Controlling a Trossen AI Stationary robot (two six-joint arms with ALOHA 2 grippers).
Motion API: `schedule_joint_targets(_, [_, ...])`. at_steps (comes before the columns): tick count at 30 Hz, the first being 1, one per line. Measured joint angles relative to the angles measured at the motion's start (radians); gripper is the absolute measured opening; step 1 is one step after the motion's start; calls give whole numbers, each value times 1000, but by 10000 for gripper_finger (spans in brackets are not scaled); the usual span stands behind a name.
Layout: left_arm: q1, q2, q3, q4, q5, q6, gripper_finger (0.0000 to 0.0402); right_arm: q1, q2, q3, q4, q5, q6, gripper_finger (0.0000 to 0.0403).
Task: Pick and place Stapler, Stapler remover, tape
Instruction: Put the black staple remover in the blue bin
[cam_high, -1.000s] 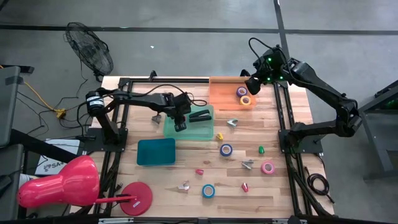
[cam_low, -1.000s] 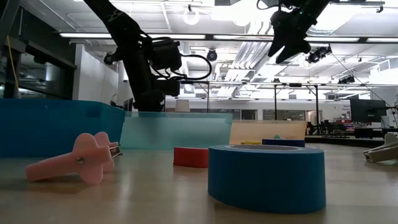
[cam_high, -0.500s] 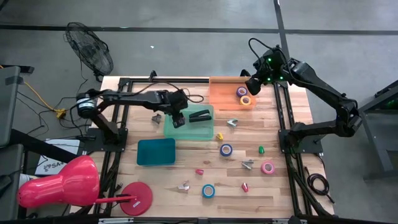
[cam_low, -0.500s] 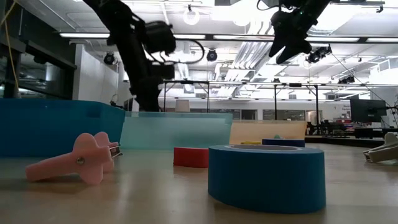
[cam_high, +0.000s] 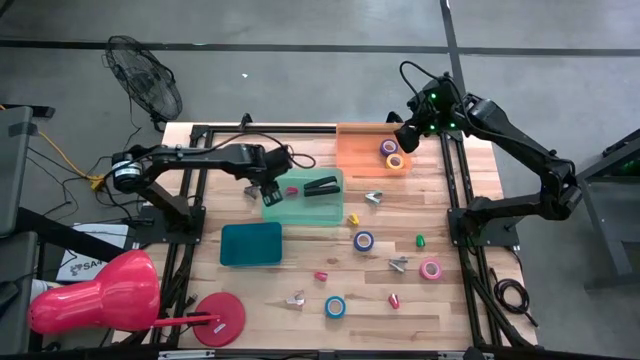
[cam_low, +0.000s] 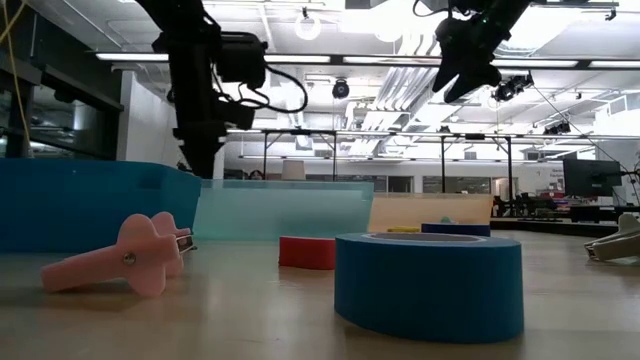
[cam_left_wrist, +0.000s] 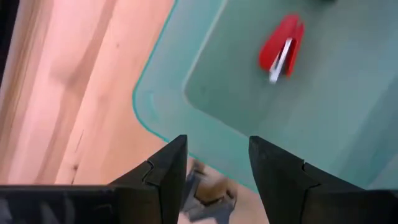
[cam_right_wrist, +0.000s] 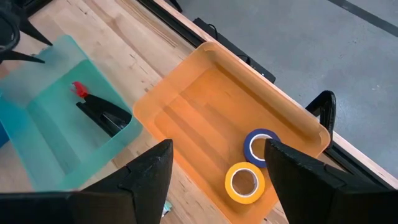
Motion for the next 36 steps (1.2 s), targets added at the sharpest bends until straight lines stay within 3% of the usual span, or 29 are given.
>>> schedule_joint_targets(9, [34,-25,-1,-105,25,54,168,0,0,0,-5,-4,0,245])
schedule_joint_targets(23, [40,-84,-1,22,106,72,168,0,0,0,-6,0,8,245])
schedule_joint_targets(31, [53,-214,-1,-92,126,133,168,0,0,0,-23,2,10,245])
schedule_joint_targets(36, [53,-234,-6,-182,133,206,168,0,0,0,-23,2,14,245])
